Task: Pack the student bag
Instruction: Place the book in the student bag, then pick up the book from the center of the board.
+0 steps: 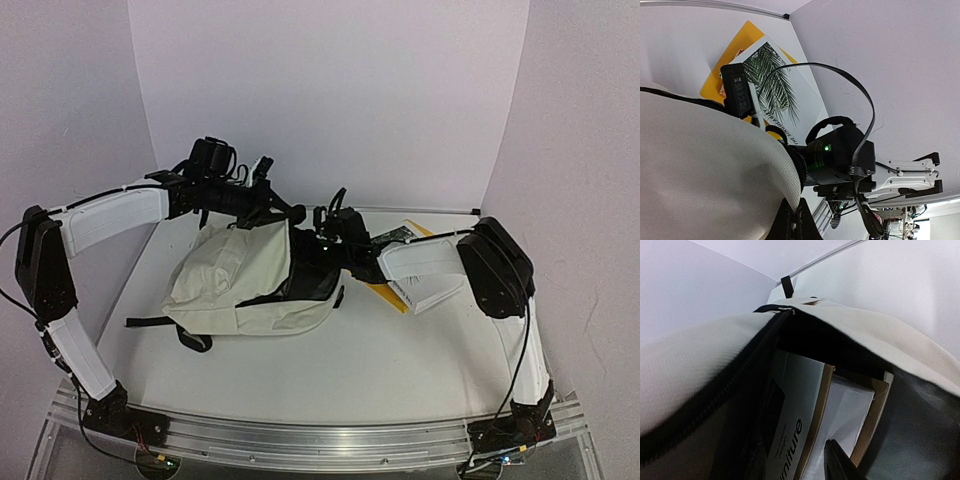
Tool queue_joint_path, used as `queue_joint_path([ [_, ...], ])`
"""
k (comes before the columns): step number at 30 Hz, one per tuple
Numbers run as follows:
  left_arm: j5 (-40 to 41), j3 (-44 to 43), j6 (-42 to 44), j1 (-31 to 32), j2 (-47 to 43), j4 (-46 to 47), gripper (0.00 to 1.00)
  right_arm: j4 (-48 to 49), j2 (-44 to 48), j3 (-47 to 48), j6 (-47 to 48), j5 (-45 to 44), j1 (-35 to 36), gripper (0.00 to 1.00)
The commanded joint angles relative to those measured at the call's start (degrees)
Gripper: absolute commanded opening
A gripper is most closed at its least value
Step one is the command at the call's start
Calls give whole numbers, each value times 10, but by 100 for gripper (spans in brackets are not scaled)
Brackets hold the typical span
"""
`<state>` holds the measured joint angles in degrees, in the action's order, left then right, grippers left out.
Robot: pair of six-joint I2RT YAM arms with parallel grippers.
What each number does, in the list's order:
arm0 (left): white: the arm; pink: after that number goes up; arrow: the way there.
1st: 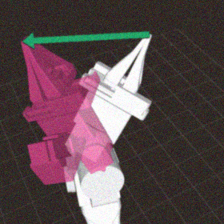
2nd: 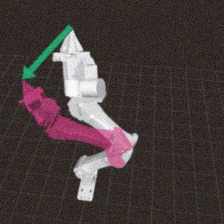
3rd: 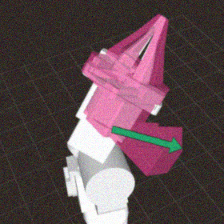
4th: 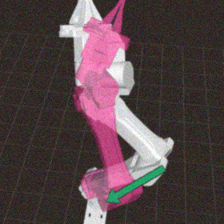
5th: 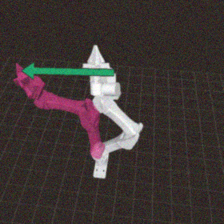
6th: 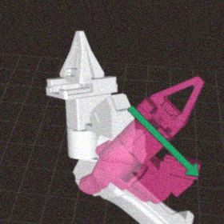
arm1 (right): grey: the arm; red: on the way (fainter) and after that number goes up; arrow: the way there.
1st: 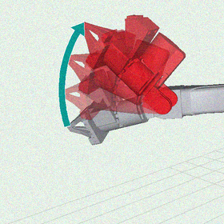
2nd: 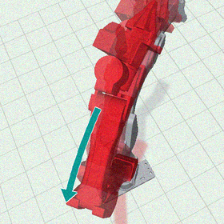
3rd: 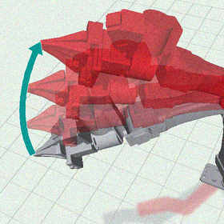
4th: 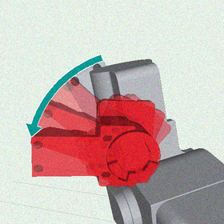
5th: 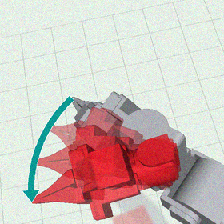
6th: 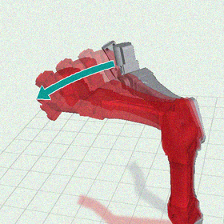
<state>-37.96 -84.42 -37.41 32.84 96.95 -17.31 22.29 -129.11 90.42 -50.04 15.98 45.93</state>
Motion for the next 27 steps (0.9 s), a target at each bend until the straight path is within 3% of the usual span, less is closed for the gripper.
queue_joint_path([
  [1, -49, -33, 3, 10, -29, 75, 0, 58, -41, 49, 3, 30, 10, 41],
  [5, -45, -26, 0, 9, -33, 75, 0, 62, -65, 76, 5, 36, 10, 41],
  [10, 31, -6, 11, 3, -58, 44, 0, 62, -37, 50, 18, 8, 11, 45],
  [17, 67, 87, -8, -72, -107, 43, 0, 38, 116, -68, 71, -55, 10, 77],
  [27, 138, 189, 0, -140, -174, 6, 0, -108, 306, -207, 93, -153, 10, 95],
])
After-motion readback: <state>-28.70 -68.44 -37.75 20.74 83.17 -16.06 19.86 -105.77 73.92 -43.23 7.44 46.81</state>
